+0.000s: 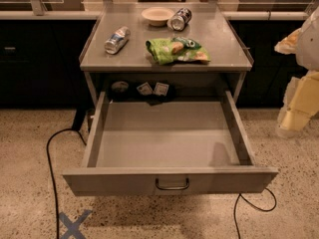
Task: Place green rice chip bag into top drawer
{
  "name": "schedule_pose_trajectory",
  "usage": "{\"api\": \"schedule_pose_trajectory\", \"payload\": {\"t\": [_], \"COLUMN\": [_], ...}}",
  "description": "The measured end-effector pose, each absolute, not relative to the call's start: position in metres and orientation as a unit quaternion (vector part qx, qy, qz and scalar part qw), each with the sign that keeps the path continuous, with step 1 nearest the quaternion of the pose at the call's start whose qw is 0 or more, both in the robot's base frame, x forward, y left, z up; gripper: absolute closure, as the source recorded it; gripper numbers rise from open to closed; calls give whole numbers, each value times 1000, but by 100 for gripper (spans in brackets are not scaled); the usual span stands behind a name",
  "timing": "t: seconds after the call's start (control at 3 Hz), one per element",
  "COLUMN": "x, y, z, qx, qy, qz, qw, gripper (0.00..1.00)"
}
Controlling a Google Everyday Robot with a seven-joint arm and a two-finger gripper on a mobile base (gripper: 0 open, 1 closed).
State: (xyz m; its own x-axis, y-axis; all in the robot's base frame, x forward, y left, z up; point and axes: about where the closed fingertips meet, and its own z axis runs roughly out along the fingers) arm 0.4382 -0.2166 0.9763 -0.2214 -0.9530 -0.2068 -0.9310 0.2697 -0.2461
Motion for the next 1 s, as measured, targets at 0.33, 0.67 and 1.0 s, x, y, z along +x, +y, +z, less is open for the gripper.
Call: {"api": "schedule_pose_trajectory", "payload": {"t": [0.33, 0.67, 1.0], "x": [438, 450, 495], "y": [-217, -214, -211], "z": [976, 974, 965], "qx": [-603, -602, -608], "qy": [781, 778, 766], "qz": [-35, -47, -71], "qw": [159, 173, 196], "gripper": [0, 0, 0]}}
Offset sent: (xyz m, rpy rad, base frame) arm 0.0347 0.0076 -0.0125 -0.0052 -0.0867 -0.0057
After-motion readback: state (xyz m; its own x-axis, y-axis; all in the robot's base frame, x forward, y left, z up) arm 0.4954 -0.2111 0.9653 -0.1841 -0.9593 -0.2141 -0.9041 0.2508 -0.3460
